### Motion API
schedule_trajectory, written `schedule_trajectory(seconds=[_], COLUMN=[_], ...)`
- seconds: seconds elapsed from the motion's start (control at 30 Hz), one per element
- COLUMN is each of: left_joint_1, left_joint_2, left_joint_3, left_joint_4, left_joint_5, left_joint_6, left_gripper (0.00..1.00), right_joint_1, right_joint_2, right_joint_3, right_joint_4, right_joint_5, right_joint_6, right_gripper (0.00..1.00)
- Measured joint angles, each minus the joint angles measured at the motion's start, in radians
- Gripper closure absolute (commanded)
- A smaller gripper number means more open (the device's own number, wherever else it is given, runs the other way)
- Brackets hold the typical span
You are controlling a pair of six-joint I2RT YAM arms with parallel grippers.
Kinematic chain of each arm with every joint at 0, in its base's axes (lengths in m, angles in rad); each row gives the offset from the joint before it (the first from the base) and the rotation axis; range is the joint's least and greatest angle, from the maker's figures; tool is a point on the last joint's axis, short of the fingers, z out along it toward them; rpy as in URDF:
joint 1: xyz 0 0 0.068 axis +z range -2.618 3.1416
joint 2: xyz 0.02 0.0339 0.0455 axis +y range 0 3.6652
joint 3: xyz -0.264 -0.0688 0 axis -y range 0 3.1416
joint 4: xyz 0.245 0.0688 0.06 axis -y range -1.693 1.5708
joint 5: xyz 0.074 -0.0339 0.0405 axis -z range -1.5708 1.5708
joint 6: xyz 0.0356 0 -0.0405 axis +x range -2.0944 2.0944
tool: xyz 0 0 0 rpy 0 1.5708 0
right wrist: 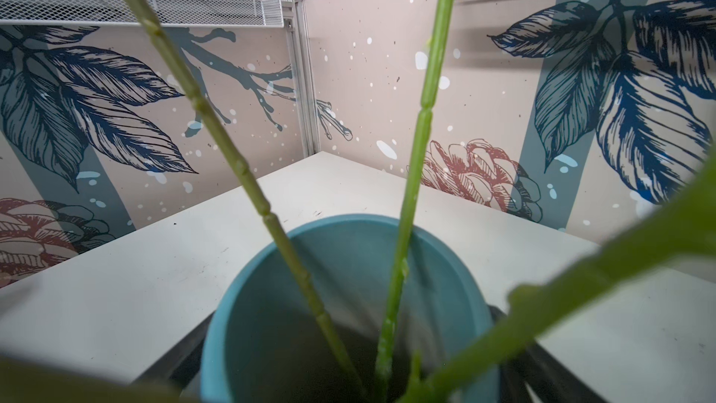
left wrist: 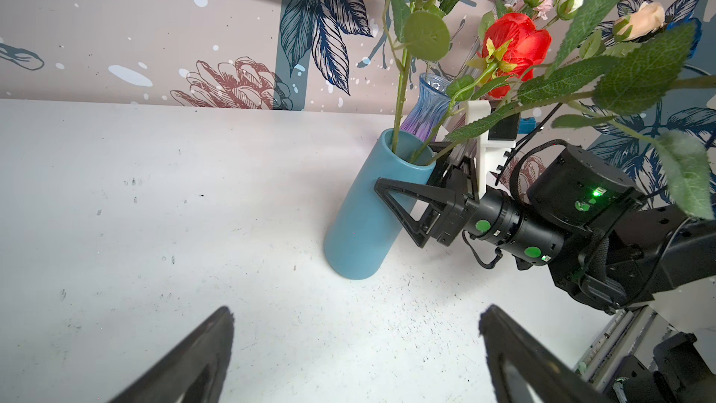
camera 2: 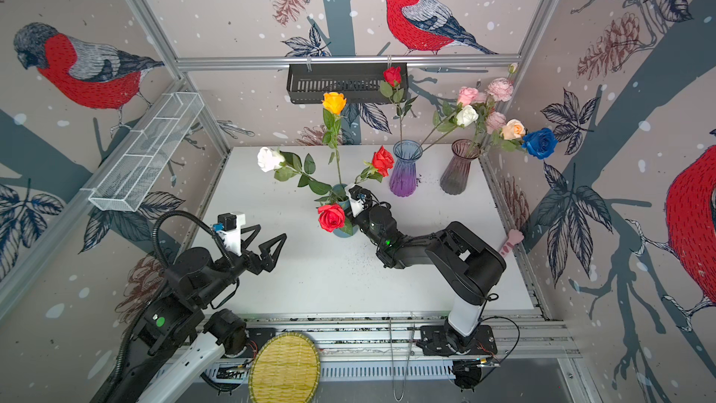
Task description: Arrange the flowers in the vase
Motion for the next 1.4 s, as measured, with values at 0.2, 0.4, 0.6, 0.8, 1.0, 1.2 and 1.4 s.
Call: schedule_trajectory(seconds=[0.2, 0.4, 0.6, 0.8, 1.0, 1.2, 1.4], left_joint_1=[0.003, 0.004, 0.004, 0.004, 0.004, 0.004, 0.006], left_joint_2=[0.000, 0.000, -0.004, -0.014, -0.018, -0.020, -0.020], left_joint_3=[0.000, 0.000, 0.000, 0.000, 0.000, 0.000, 0.000], left_joint_4=[0.000, 0.000, 0.000, -0.001, -0.001, -0.001, -0.001], left_joint_5=[-0.001, -0.002, -0.002, -0.002, -0.002, -0.002, -0.002], left_joint_6=[0.000, 0.000, 0.000, 0.000, 0.000, 0.000, 0.000], left_gripper=[0.02, 0.02, 0.02, 0.02, 0.02, 0.02, 0.02], right_joint_1=[0.000, -0.001, -0.003, -0.011, -0.016, -0.021, -0.047], right_joint_2=[0.016, 0.022, 0.022, 0.022, 0.022, 0.022, 0.029], right_joint_3=[0.009, 0.020, 0.025, 0.032, 0.028, 0.023, 0.039], right_joint_4=[0.024, 0.024, 0.017, 0.004, 0.011, 0.022, 0.012], right_joint_5=[0.000, -0.004, -0.033, -0.085, -0.100, -0.105, -0.127], right_joint_6=[0.003, 0.002, -0.030, -0.054, -0.050, -0.049, -0.031], right_gripper=[0.07, 0.15, 0.15, 0.34, 0.35, 0.35, 0.46])
